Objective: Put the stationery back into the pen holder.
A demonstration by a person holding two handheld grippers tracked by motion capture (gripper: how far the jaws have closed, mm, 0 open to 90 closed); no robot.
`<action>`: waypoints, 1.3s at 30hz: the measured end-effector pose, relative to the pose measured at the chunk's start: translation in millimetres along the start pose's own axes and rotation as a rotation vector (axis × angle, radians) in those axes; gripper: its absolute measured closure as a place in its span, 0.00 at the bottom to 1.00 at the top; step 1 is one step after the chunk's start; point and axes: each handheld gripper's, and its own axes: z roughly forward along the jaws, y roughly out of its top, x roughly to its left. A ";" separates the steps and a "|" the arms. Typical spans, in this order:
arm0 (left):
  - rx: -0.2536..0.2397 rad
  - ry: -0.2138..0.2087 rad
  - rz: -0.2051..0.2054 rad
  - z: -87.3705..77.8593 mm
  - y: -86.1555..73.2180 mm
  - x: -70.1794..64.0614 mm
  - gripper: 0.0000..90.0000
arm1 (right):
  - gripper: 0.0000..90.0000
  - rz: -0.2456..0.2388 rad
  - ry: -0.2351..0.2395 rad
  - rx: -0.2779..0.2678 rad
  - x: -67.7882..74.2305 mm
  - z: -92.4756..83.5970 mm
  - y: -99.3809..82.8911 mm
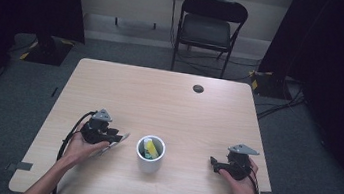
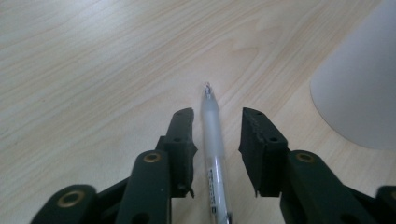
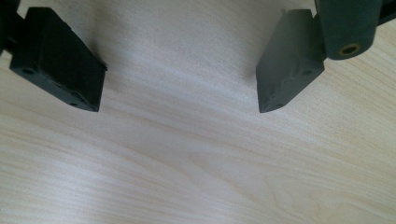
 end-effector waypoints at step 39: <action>0.057 0.066 0.085 24.2 4.4 -12.5 0.76 | 0.17 -0.005 0.004 0.000 0.2 0.4 0.3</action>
